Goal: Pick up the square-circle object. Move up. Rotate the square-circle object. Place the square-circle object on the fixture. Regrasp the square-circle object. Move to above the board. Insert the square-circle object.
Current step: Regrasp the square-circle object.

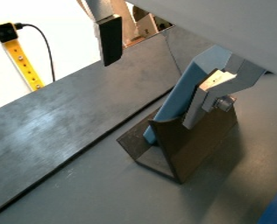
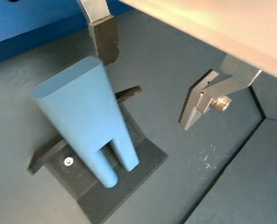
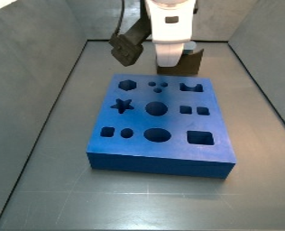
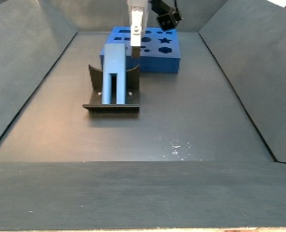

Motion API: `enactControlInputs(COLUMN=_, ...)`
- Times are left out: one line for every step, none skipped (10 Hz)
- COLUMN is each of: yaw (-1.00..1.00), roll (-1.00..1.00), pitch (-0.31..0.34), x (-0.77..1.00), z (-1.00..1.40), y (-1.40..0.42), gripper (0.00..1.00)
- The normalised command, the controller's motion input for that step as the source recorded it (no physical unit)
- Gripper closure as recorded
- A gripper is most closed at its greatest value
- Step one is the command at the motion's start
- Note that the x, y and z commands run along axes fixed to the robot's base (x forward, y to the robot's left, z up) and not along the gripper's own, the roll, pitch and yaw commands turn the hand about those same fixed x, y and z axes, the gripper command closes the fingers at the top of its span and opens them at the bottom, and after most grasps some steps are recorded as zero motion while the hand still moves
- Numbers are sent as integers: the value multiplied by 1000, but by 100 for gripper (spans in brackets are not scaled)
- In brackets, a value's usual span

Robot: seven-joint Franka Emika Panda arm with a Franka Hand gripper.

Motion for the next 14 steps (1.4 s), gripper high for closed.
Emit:
enactControlInputs(yaw=55, roll=115, pitch=124, x=1000, z=-41, y=-32, gripper=0)
enactControlInputs(yaw=59, roll=118, pitch=125, x=964, z=-41, y=-33, gripper=0)
enactControlInputs(yaw=64, roll=123, pitch=124, x=892, z=-38, y=-33, gripper=0)
enactControlInputs(yaw=63, roll=124, pitch=121, x=857, z=-34, y=-34, gripper=0)
enactControlInputs(yaw=65, roll=122, pitch=118, x=780, z=-37, y=-34, gripper=0)
enactControlInputs(yaw=64, roll=119, pitch=116, x=753, z=-38, y=-31, gripper=0)
enactControlInputs(yaw=61, roll=120, pitch=113, x=694, z=-30, y=-28, gripper=0)
enactControlInputs(yaw=58, roll=123, pitch=114, x=645, z=-31, y=-30, gripper=0)
enactControlInputs(yaw=57, roll=128, pitch=118, x=597, z=-36, y=-30, gripper=0)
enactControlInputs(yaw=54, roll=131, pitch=121, x=570, z=-37, y=-30, gripper=0)
enactControlInputs(yaw=54, roll=130, pitch=123, x=530, z=-32, y=-33, gripper=0)
enactControlInputs(yaw=56, roll=127, pitch=122, x=499, z=-34, y=-34, gripper=0)
enactControlInputs(yaw=56, roll=122, pitch=119, x=460, z=-38, y=-32, gripper=0)
enactControlInputs(yaw=57, roll=123, pitch=120, x=432, z=-38, y=-28, gripper=0)
